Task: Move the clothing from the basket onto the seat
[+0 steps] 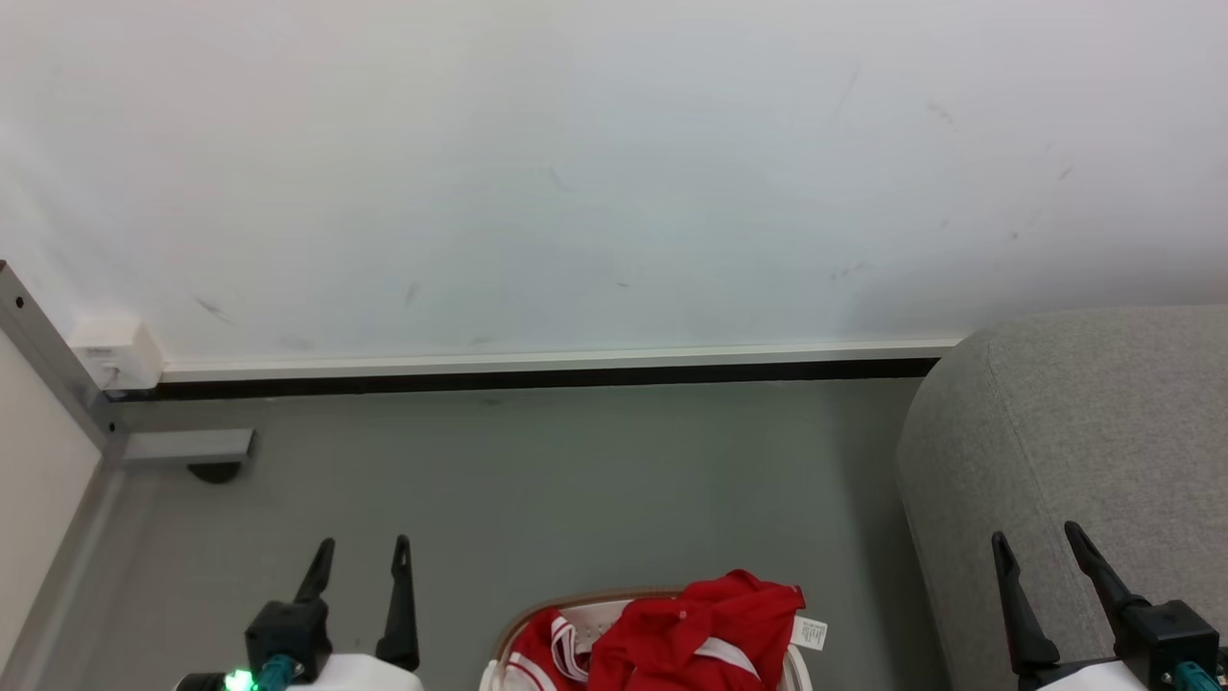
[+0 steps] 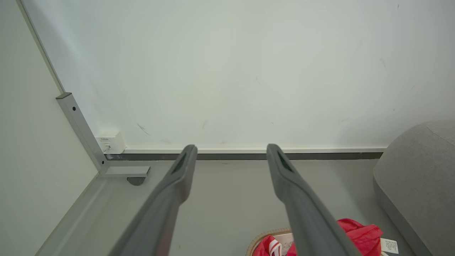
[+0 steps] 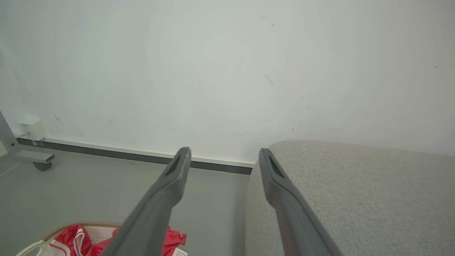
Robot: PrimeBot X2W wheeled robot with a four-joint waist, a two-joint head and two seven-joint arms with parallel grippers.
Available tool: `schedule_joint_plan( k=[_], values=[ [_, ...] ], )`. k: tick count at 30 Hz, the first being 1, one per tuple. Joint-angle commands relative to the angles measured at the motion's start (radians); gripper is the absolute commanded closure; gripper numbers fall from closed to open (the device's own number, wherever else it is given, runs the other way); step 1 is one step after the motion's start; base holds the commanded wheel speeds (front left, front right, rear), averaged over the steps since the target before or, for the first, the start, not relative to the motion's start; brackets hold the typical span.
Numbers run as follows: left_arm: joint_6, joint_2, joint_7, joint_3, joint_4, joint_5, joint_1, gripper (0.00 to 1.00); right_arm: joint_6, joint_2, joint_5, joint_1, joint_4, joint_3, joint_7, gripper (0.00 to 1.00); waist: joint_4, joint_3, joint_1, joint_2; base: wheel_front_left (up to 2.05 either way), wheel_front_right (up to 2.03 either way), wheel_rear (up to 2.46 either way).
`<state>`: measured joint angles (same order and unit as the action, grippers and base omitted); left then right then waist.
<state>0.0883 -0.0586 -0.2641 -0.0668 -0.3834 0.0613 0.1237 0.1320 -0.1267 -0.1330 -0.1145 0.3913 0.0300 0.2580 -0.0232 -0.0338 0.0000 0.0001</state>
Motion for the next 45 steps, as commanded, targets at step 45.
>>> schedule_joint_plan(
  k=[45],
  values=[
    [-0.110, 0.005, 0.228, -0.382, -0.504, 0.127, 0.491, 0.00, -0.002, 0.078, -0.066, -0.300, -0.219, 0.035, 0.005, 0.00, -0.245, 0.619, 0.0000, -0.0001, 0.00, 0.00, 0.00]
  ],
)
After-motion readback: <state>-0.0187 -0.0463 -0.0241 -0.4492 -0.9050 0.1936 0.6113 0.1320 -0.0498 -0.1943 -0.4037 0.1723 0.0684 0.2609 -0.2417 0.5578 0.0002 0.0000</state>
